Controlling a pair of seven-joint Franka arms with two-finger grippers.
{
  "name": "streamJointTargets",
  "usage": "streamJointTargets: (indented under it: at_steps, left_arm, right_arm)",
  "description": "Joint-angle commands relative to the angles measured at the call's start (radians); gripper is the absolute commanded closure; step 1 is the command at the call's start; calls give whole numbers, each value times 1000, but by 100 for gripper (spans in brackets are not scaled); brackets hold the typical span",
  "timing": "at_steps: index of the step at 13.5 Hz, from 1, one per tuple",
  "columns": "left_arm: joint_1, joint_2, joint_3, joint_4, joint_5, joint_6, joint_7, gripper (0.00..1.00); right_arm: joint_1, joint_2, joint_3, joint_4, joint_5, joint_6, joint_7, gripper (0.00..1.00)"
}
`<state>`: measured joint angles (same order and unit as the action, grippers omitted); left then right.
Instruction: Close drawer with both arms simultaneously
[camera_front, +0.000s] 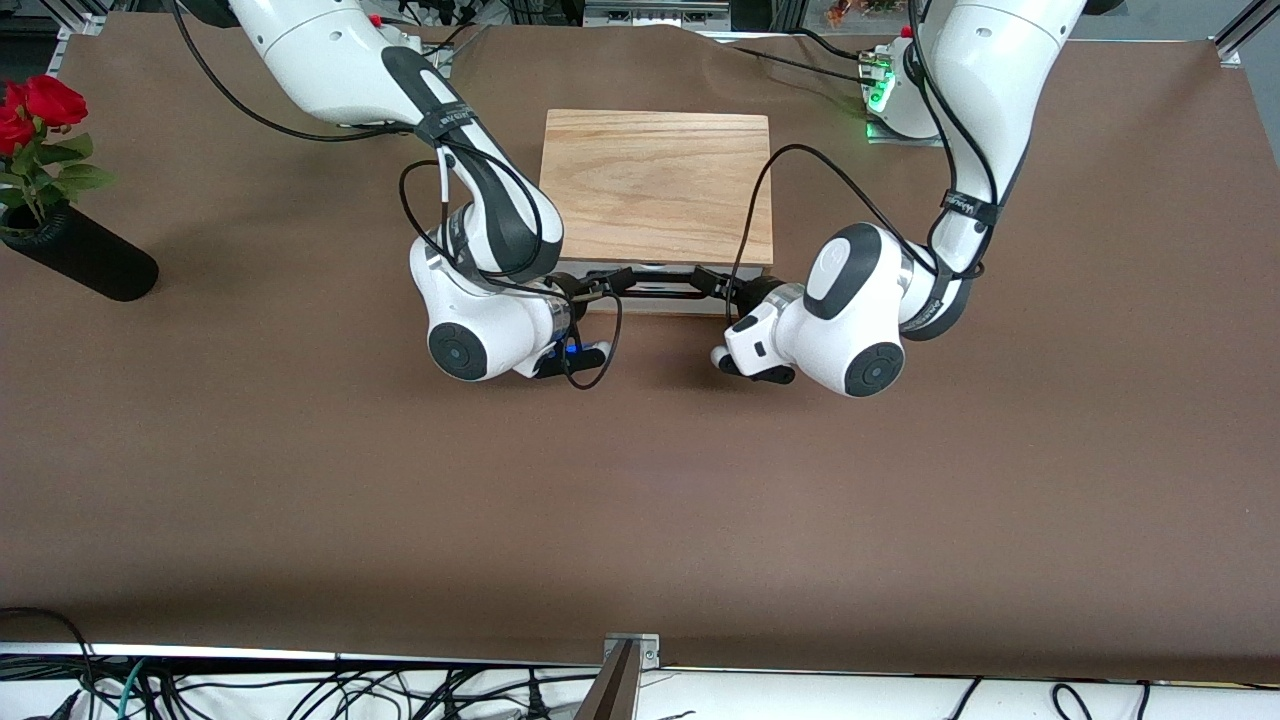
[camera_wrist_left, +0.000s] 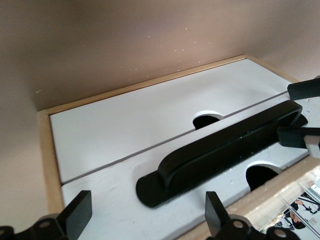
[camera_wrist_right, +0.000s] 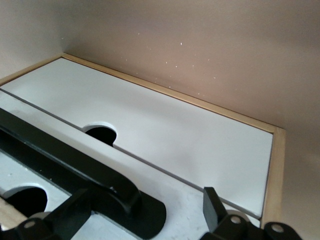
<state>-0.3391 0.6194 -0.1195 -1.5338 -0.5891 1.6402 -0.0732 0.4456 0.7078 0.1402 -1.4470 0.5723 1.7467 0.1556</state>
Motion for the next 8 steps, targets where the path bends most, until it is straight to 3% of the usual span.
streamJointTargets:
  at_steps: [1, 4, 8]
  left_arm:
    - [23, -81, 4, 14, 81, -36, -4, 0]
    - [48, -130, 14, 67, 249, -37, -4, 0]
    - [94, -225, 14, 106, 507, -36, 9, 0]
  right_arm:
    - [-5, 6, 6, 19, 29, -62, 9, 0]
    - [-11, 4, -2, 87, 15, -49, 7, 0]
    - [-19, -13, -86, 223, -21, -52, 2, 0]
